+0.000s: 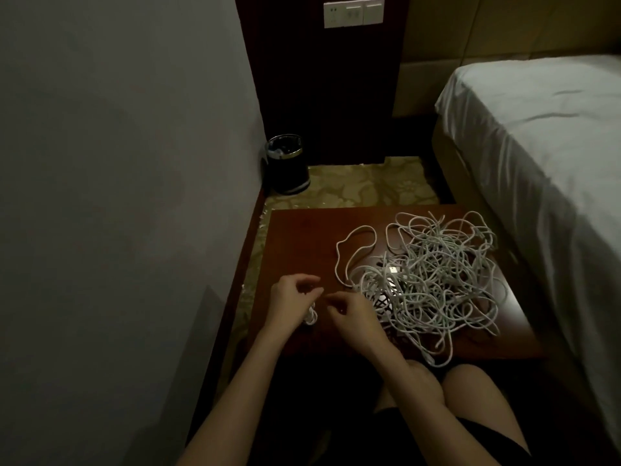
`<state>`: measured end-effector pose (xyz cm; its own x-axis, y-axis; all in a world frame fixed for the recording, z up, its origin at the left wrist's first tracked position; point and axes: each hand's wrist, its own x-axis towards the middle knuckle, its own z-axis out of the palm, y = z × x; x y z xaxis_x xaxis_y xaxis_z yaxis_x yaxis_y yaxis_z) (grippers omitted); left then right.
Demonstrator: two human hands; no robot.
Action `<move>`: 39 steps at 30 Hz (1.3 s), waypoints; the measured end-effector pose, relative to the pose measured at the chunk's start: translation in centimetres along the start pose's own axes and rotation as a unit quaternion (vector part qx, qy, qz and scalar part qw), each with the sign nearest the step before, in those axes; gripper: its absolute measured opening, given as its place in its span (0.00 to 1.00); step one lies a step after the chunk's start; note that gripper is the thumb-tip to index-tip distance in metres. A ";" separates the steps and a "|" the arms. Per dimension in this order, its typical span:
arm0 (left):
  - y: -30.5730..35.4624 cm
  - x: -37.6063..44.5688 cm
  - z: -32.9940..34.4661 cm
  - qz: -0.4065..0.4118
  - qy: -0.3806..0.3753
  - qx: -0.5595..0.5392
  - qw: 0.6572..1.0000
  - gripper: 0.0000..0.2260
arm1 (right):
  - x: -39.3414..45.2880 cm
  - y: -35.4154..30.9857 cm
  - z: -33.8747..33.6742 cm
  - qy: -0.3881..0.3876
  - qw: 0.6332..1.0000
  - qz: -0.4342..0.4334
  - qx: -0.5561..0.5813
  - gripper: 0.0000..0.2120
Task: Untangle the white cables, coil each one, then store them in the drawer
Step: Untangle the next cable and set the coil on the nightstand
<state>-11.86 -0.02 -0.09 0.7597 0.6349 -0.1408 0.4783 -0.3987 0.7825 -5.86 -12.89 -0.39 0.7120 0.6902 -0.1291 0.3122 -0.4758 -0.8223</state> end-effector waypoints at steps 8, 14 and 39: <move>5.8 0.8 4.2 0.016 -0.088 0.027 0.996 0.11 | -2.2 0.9 -6.8 0.051 0.998 -0.021 0.003 0.10; 9.9 1.2 0.8 0.072 -0.033 0.022 0.997 0.06 | -1.7 -0.2 -10.3 0.111 0.991 -0.068 0.036 0.17; 13.3 0.2 3.1 0.172 -0.116 -0.131 0.969 0.12 | 0.4 -10.2 -20.4 0.103 0.935 -0.164 0.296 0.10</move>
<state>-3.99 -7.26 8.35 0.9472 0.3171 0.0470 0.0739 -0.3588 0.9305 4.03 -18.89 19.22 0.7637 0.5978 0.2435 0.1759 0.1702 -0.9696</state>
